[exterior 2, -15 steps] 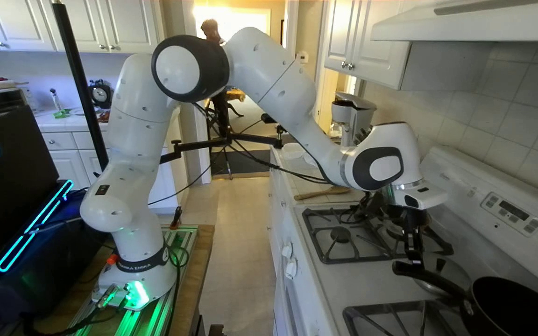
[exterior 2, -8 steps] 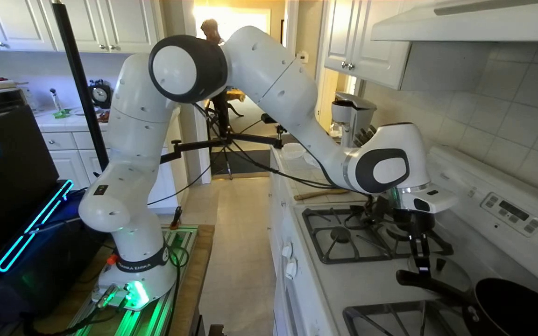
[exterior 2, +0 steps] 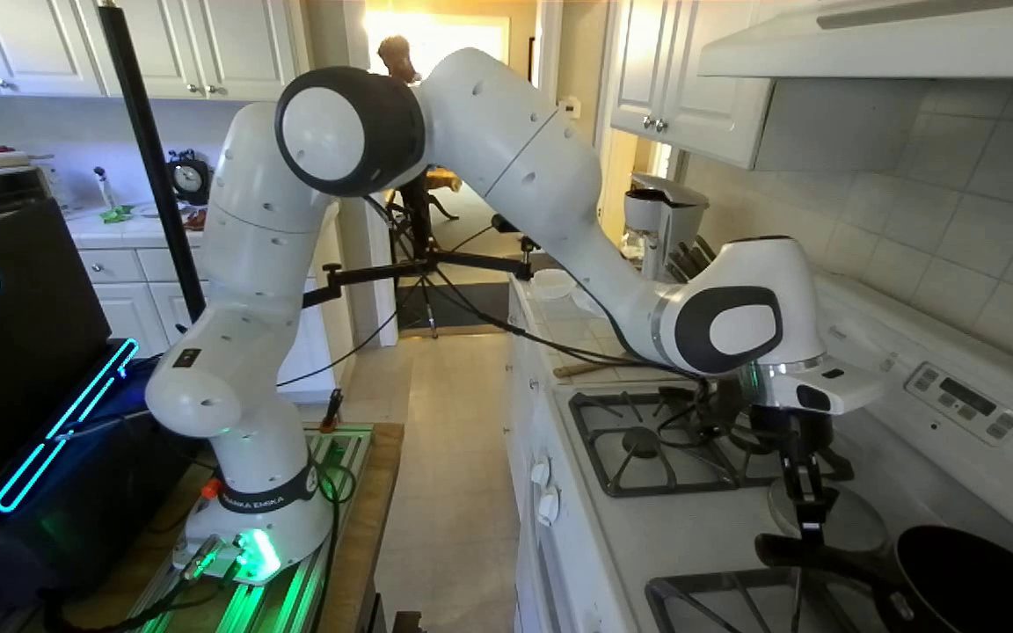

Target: Turn the pot to the right

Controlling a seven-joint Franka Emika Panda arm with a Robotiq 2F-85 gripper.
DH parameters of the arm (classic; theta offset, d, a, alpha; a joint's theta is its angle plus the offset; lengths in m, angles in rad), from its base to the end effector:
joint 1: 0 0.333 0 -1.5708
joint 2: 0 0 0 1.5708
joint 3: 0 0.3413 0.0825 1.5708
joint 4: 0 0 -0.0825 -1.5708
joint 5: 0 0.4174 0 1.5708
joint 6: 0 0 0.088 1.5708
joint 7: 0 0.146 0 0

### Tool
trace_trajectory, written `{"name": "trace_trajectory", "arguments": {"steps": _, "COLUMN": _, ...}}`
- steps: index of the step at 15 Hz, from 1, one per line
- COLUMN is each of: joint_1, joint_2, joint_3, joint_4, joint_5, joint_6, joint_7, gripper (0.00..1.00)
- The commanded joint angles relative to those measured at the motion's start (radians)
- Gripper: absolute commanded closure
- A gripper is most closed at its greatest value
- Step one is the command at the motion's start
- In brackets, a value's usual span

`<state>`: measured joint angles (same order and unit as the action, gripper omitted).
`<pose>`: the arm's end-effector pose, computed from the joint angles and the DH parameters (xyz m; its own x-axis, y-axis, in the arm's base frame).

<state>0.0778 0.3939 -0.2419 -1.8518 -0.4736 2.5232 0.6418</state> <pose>0.7017 -0.1112 0.3129 0.8537 -0.3265 0.4058 -0.4458 -0.8609 0.2452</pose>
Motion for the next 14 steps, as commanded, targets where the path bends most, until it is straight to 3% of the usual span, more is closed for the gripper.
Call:
{"name": "trace_trajectory", "arguments": {"steps": 1, "joint_1": -0.015, "joint_2": 0.029, "joint_3": -0.008, "joint_4": 0.047, "joint_5": 0.008, "joint_6": -0.032, "joint_7": -0.046, "gripper": 1.00}}
{"name": "trace_trajectory", "arguments": {"steps": 14, "joint_1": -0.035, "joint_2": 0.096, "joint_3": -0.028, "joint_4": 0.145, "joint_5": 0.014, "joint_6": -0.082, "joint_7": -0.065, "gripper": 1.00}}
